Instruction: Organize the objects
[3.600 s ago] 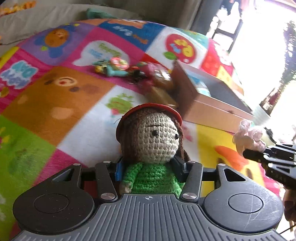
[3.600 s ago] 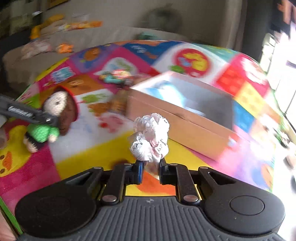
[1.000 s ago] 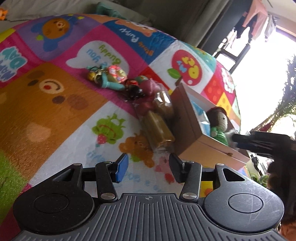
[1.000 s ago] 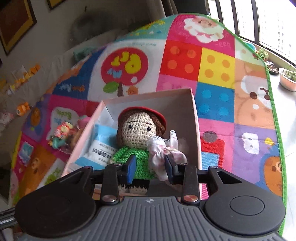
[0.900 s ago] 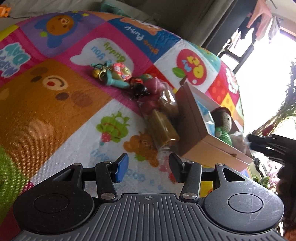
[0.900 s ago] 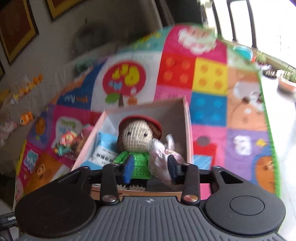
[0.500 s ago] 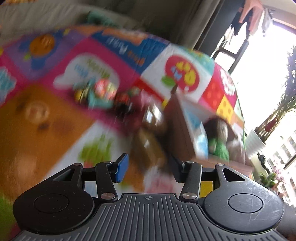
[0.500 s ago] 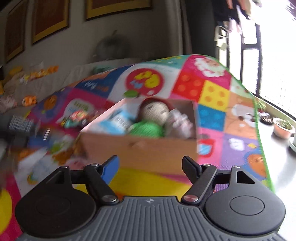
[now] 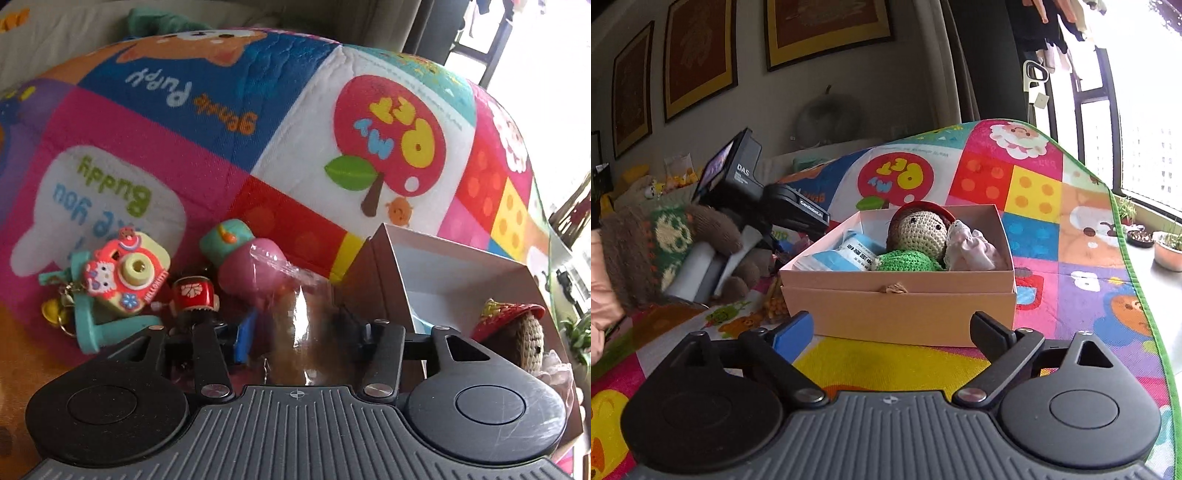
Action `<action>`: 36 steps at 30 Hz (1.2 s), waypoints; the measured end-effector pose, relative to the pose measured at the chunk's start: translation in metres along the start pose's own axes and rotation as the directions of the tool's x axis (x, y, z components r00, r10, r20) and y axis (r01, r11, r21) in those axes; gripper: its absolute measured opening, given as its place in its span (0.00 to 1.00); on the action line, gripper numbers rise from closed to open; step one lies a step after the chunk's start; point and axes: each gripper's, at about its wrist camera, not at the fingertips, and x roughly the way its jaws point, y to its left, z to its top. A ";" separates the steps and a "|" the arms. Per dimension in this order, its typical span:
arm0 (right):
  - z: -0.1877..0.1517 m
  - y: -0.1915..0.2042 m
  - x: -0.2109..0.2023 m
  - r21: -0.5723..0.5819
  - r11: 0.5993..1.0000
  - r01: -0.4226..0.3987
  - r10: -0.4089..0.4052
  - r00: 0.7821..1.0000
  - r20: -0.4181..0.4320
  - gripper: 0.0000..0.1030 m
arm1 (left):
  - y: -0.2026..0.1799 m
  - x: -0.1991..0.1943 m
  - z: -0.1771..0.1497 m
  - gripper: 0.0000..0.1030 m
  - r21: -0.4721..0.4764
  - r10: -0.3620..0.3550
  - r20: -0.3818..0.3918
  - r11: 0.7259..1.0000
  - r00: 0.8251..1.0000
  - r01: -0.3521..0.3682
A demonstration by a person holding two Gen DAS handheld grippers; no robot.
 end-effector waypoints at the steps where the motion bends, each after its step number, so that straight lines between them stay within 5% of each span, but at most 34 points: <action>1: 0.000 0.000 -0.001 0.001 1.000 0.000 0.000 1.000 0.001 0.94 | -0.001 -0.002 -0.002 0.46 0.011 -0.010 -0.003 1.000 1.000 0.010; 8: 0.000 0.002 -0.002 0.005 1.000 0.011 -0.011 1.000 0.010 0.95 | 0.005 -0.050 -0.035 0.36 0.075 -0.084 0.032 0.994 0.996 0.081; 13: 0.000 0.001 -0.001 0.004 1.000 0.014 -0.014 1.000 0.012 0.97 | 0.029 -0.124 -0.073 0.35 0.002 -0.185 0.081 0.983 0.979 0.185; 16: 0.001 0.002 0.000 -0.005 1.000 0.011 -0.011 1.000 0.004 0.97 | 0.049 -0.159 -0.104 0.36 -0.024 -0.156 0.077 0.987 0.985 0.158; 20: 0.001 0.005 0.004 -0.024 1.000 0.010 -0.011 1.000 -0.024 0.98 | 0.076 -0.179 -0.145 0.36 -0.049 -0.034 0.033 0.998 0.999 0.036; 23: 0.002 0.010 0.010 -0.056 0.998 0.013 -0.017 0.998 -0.065 0.97 | 0.095 -0.186 -0.161 0.39 -0.109 -0.044 0.075 0.993 0.996 0.052; 26: 0.004 0.025 0.018 -0.115 0.993 0.003 -0.016 0.993 -0.114 0.97 | 0.091 -0.183 -0.161 0.52 -0.071 0.001 0.105 0.997 0.994 0.007; 32: 0.029 0.082 0.038 -0.188 0.970 -0.157 0.119 0.973 -0.197 0.73 | 0.092 -0.176 -0.167 0.54 -0.059 -0.036 0.117 0.997 0.992 0.043; 36: 0.041 0.128 0.072 -0.271 0.946 -0.178 0.115 0.966 -0.232 0.62 | 0.100 -0.186 -0.175 0.54 -0.078 -0.052 0.121 0.995 0.991 0.062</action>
